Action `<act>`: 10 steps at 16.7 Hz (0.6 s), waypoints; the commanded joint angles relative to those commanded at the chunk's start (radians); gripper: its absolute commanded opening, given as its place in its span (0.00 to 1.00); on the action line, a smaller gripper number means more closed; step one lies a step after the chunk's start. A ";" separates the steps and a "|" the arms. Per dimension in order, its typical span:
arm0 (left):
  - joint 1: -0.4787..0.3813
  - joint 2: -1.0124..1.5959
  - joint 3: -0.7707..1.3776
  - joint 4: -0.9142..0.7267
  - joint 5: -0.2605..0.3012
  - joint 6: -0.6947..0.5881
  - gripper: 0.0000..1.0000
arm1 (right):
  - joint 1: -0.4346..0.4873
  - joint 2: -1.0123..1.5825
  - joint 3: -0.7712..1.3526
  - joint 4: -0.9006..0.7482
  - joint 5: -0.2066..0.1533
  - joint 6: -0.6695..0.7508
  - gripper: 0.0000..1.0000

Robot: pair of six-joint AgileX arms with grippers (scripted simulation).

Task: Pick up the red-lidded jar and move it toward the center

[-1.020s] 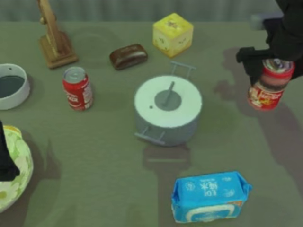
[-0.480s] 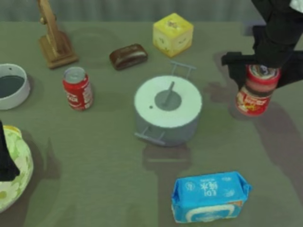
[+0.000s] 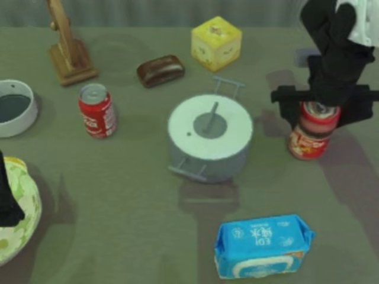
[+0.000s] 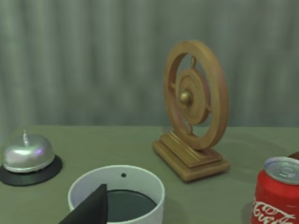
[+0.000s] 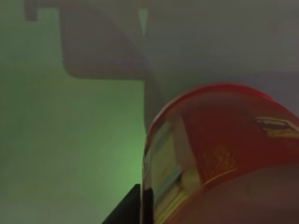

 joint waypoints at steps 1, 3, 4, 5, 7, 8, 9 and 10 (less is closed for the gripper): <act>0.000 0.000 0.000 0.000 0.000 0.000 1.00 | 0.000 0.003 -0.005 0.006 0.000 0.000 0.00; 0.000 0.000 0.000 0.000 0.000 0.000 1.00 | 0.000 0.003 -0.005 0.006 0.000 0.000 0.00; 0.000 0.000 0.000 0.000 0.000 0.000 1.00 | 0.000 0.003 -0.005 0.006 0.000 0.000 0.00; 0.000 0.000 0.000 0.000 0.000 0.000 1.00 | 0.000 0.003 -0.005 0.006 0.000 0.000 0.08; 0.000 0.000 0.000 0.000 0.000 0.000 1.00 | 0.000 0.003 -0.005 0.006 0.000 0.000 0.23; 0.000 0.000 0.000 0.000 0.000 0.000 1.00 | 0.000 0.003 -0.005 0.006 0.000 0.000 0.30; 0.000 0.000 0.000 0.000 0.000 0.000 1.00 | 0.000 0.003 -0.005 0.006 0.000 0.000 0.38; 0.000 0.000 0.000 0.000 0.000 0.000 1.00 | 0.000 0.003 -0.005 0.006 0.000 0.000 0.45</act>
